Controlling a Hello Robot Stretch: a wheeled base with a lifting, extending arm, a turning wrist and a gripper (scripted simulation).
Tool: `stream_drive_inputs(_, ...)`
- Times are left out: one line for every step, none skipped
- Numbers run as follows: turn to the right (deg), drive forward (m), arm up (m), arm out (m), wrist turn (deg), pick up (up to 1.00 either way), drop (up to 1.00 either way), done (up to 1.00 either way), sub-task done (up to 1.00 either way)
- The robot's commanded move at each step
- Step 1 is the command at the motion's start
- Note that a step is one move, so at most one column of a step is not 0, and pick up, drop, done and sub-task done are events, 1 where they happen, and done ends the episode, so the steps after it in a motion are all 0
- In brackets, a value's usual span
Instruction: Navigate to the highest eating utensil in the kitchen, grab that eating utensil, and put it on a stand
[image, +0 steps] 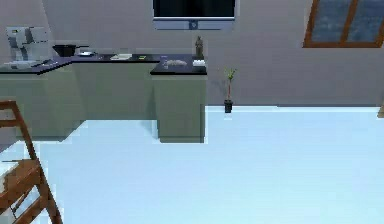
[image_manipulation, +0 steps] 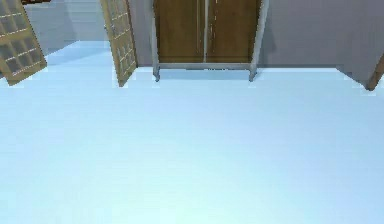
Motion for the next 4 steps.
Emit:
stream_drive_inputs(0.0, 0.95, 0.0, 0.0, 0.0, 0.0, 0.0, 0.0, 0.0)
stream_drive_inputs(-18.0, 0.0, 0.0, 0.0, 0.0, 0.0, 0.0, 0.0, 0.0)
stream_drive_inputs(-3.0, 0.0, 0.0, 0.0, 0.0, 0.0, 0.0, 0.0, 0.0)
stream_drive_inputs(0.0, 0.6, 0.0, 0.0, 0.0, 0.0, 0.0, 0.0, 0.0)
